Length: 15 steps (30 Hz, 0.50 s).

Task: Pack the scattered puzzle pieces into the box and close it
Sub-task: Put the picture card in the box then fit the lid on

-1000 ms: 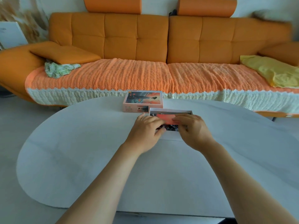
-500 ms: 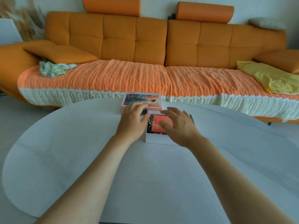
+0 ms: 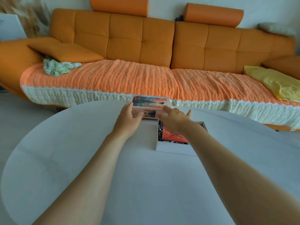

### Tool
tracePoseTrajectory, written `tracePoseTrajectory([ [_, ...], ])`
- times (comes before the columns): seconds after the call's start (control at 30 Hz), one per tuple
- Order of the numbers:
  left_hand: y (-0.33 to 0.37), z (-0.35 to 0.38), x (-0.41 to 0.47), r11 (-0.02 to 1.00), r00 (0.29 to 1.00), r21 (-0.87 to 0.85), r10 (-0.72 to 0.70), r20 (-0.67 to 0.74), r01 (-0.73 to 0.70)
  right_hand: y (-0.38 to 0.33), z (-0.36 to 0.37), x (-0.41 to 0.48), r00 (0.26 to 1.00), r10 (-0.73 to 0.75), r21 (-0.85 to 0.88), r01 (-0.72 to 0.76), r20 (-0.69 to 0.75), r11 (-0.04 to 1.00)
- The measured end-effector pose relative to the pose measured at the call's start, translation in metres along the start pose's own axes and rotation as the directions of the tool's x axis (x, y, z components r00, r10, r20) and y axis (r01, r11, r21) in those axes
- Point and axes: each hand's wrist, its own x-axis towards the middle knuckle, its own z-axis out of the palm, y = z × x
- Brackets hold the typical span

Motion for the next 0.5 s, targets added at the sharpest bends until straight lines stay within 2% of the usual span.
tracePoseTrajectory([
  [0.1,0.014,-0.008,-0.003,0.995,0.984,0.035,0.095,-0.148,-0.091,0.002,-0.005,-0.007,0.99,-0.04,0.086,0.052,-0.136,0.995],
  [0.23,0.033,-0.011,-0.017,0.971,0.942,0.001,0.232,-0.243,-0.239,0.018,-0.02,-0.031,0.926,-0.107,0.217,0.195,-0.361,0.956],
  [0.5,0.057,0.009,-0.058,0.91,0.89,-0.008,0.404,-0.211,-0.415,0.074,-0.013,-0.087,0.862,-0.016,0.356,0.226,-0.507,0.907],
])
